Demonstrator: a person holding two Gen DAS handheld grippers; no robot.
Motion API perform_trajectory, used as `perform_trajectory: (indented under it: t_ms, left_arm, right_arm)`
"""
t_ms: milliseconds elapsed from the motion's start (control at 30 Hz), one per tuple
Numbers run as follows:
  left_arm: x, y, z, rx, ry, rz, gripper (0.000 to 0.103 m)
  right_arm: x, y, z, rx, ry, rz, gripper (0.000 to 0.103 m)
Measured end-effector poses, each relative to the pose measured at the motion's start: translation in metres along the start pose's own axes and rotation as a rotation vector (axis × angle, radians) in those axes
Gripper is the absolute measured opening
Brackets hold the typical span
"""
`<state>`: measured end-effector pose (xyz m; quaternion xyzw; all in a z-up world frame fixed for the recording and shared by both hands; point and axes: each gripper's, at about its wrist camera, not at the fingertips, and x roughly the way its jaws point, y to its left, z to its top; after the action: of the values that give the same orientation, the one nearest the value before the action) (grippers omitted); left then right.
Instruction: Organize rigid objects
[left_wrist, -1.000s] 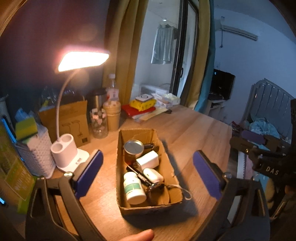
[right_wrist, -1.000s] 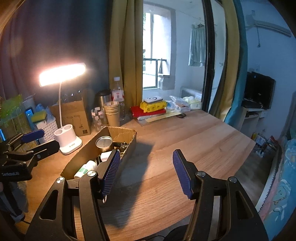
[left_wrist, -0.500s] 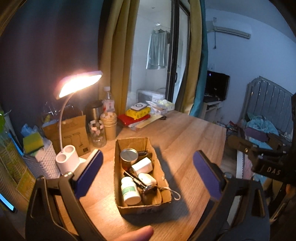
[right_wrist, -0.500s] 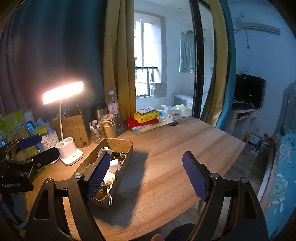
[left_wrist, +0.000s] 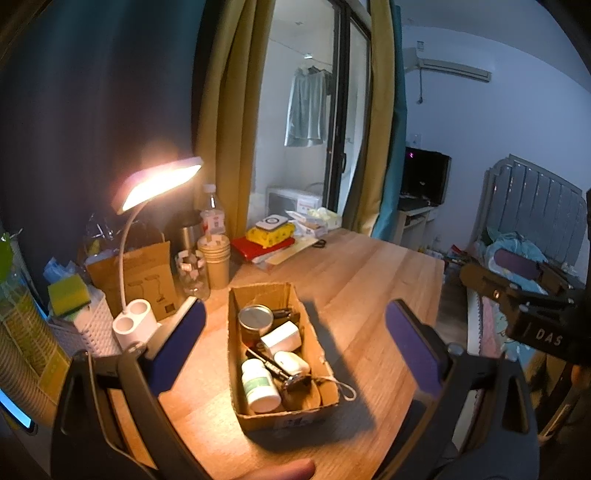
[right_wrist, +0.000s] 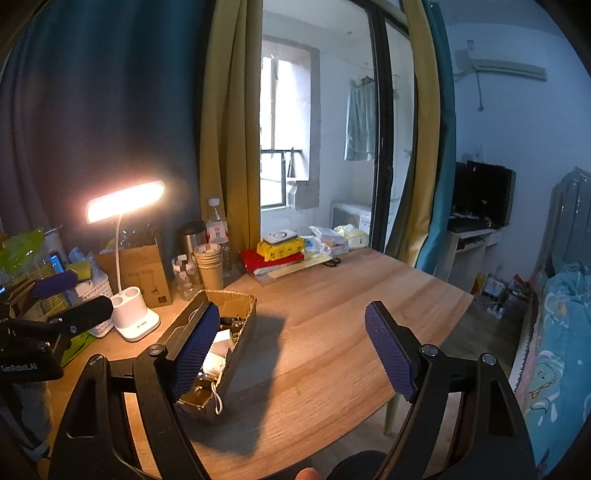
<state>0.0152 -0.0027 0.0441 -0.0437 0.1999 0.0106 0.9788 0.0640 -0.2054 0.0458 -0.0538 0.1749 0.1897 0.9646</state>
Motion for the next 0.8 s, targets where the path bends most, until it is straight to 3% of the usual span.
perform_trajectory:
  t_ms: [800]
  left_arm:
    - [0.001, 0.003, -0.002, -0.006, -0.015, -0.008, 0.099]
  right_arm:
    - [0.020, 0.009, -0.010, -0.010, 0.041, 0.014, 0.084]
